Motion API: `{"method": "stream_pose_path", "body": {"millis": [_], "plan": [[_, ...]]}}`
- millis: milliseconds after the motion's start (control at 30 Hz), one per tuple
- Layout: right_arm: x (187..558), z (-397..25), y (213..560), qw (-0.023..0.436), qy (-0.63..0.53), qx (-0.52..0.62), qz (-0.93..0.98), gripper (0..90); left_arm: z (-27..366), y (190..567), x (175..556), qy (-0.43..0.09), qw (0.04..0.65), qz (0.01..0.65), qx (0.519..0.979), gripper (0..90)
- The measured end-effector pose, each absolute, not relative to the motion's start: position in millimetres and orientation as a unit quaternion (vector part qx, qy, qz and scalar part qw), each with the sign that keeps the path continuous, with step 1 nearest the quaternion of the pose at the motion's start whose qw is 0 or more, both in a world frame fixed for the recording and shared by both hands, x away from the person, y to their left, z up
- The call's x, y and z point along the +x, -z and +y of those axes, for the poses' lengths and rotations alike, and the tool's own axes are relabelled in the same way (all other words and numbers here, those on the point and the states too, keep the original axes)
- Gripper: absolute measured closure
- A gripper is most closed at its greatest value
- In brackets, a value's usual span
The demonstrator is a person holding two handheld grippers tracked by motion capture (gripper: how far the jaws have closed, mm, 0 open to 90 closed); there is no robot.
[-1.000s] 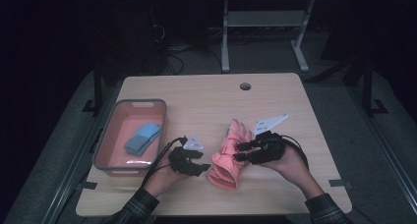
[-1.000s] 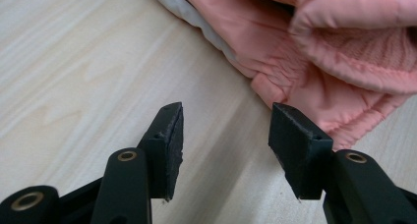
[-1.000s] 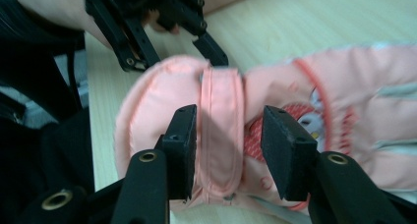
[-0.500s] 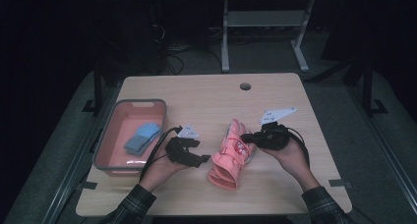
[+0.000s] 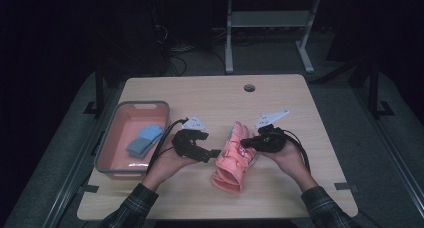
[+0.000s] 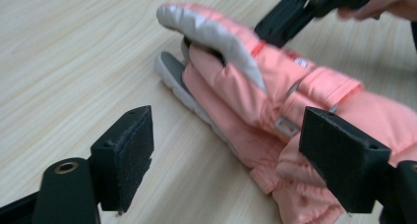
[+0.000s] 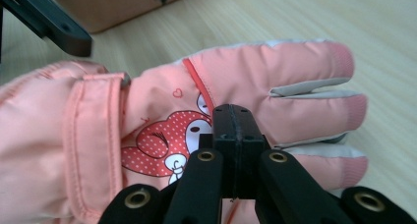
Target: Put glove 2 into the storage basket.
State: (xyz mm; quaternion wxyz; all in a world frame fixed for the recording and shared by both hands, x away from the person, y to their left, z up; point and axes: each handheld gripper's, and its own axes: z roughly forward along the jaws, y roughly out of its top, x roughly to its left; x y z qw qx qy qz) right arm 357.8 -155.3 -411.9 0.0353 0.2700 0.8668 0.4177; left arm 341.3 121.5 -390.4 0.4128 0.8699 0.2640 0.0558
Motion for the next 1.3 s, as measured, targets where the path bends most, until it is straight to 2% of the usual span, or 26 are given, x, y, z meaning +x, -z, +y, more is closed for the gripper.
{"method": "stream_pose_path", "body": {"millis": [433,667,1000,1300], "plan": [[363.0,-148.6,432.4,0.021,-0.393,0.272,0.878,90.0,88.7,391.3,359.0,-0.022,0.434,0.262,0.862,15.6],[362.0,-147.8,435.2,0.024,-0.39,0.268,0.881,90.0,71.2,411.7,374.0,0.001,0.416,0.272,0.868,15.4],[358.8,-150.0,436.9,0.027,-0.385,0.264,0.884,90.0,59.2,446.3,386.6,0.073,0.384,0.297,0.871,13.5],[355.7,-161.5,437.8,0.031,-0.375,0.267,0.887,90.0,56.6,454.2,390.1,0.095,0.37,0.29,0.878,11.8]]}}
